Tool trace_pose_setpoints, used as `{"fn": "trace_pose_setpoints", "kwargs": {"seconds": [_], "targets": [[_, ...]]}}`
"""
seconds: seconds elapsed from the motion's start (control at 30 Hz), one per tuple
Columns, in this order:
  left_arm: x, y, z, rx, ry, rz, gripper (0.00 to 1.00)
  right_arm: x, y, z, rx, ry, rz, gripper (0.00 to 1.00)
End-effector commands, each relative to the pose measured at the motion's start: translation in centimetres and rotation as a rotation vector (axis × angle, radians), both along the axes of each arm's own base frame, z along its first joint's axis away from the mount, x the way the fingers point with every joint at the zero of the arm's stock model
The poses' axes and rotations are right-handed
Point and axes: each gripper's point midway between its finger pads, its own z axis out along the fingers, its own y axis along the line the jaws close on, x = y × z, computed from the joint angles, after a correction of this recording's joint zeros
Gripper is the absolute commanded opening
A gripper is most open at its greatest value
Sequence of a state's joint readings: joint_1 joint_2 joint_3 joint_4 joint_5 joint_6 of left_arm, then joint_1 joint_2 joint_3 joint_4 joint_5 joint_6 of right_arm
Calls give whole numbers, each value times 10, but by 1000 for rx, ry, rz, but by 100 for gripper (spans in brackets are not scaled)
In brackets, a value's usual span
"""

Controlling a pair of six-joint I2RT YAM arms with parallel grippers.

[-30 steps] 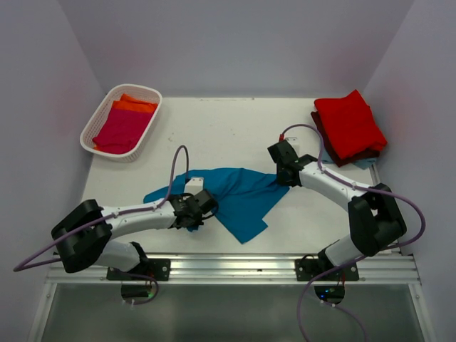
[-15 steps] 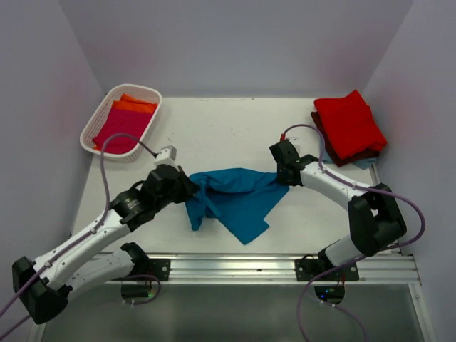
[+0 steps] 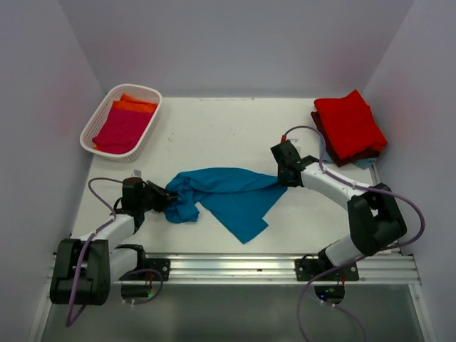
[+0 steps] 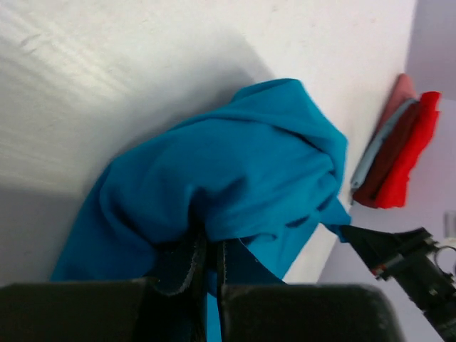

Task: Fold and stack the t-shirts
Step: Flatten out the tshirt

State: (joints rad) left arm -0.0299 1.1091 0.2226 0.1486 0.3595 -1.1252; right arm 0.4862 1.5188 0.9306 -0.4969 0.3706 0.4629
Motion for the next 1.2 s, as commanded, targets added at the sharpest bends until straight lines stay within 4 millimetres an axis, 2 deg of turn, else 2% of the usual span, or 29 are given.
{"fn": "trace_pose_setpoints", "kwargs": {"seconds": [0.0,0.03,0.13,0.2,0.23,0.37,0.47,0.5,0.53,0.57,0.67,0.77,0.8,0.87,0.9,0.97,1.03,1.13,1.17], "targets": [[30,-10,64,-107,-300,-35,0,3,-1,3,13,-21,-2,0],[36,2,73,-95,-340,7,0,3,-1,3,12,-20,-4,0],[38,5,114,-101,-484,16,0,3,-1,0,9,-13,-4,0],[38,4,130,-116,-521,3,0,4,0,-1,12,-11,-2,0],[39,3,145,-126,-544,-4,0,4,-1,-3,10,-5,-3,0],[42,2,161,-123,-534,-29,0,5,1,-3,11,-6,1,0],[44,6,151,-181,-493,-4,0,5,1,-5,11,-2,2,0],[39,2,148,-238,-478,-32,0,5,1,-5,11,0,2,0],[44,7,150,-321,-472,1,0,5,0,-6,11,2,0,0],[40,6,139,-372,-441,4,0,4,-1,-6,10,6,-2,0],[37,1,141,-483,-426,-35,0,4,-2,-6,7,7,-4,0],[30,-7,151,-564,-416,-87,0,4,-3,-5,8,5,-7,0],[25,-9,166,-603,-456,-106,0,4,-3,-6,6,7,-9,0],[19,-9,173,-626,-486,-97,0,4,-3,-6,9,7,-8,0],[19,-4,190,-630,-571,-86,0,4,-3,-7,6,11,-7,0],[19,2,198,-634,-625,-61,0,5,-2,-8,8,14,-5,0],[20,15,215,-647,-734,-6,0,4,-2,-8,8,14,-5,0],[42,31,213,-543,-750,30,0,4,-2,-7,11,11,-3,0],[51,37,202,-524,-694,57,0,4,-2,-6,11,9,-3,0]]}}
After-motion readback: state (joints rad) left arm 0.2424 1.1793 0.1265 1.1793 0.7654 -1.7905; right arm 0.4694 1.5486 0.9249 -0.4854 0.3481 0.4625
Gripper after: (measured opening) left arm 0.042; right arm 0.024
